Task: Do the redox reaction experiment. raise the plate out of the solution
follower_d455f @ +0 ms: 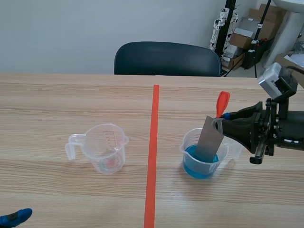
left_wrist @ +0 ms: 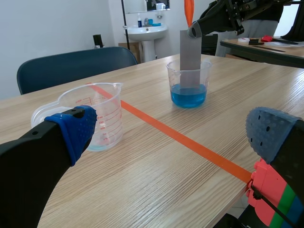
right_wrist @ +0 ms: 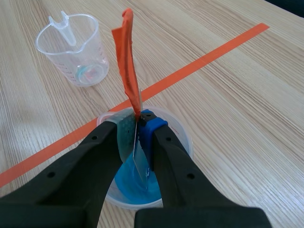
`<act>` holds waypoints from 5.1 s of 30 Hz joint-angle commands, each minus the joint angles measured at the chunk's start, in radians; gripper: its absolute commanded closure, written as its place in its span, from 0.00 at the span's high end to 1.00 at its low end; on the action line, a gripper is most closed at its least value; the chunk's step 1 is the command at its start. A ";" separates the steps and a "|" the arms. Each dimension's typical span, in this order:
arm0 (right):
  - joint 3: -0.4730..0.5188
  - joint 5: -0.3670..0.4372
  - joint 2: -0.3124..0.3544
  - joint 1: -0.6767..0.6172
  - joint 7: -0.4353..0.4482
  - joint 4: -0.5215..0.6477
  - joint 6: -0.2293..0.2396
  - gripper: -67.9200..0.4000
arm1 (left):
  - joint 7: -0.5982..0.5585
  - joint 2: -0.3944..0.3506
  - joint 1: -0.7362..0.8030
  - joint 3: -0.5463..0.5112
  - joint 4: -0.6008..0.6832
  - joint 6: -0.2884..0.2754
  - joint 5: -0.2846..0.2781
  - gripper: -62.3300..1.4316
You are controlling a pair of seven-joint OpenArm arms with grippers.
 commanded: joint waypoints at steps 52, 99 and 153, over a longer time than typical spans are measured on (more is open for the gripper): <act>0.138 0.003 0.075 -0.060 0.014 0.162 0.007 0.01 | 0.010 -0.651 0.309 -0.220 0.137 0.039 -0.337 0.19; 0.194 0.349 0.469 -0.055 0.082 0.453 -0.004 0.01 | 0.828 -0.589 -0.809 0.550 0.433 -0.322 -0.336 0.07; 0.193 0.375 0.493 -0.055 0.021 0.453 0.000 0.01 | 1.054 -0.255 -1.028 0.715 0.306 -0.468 -0.379 0.07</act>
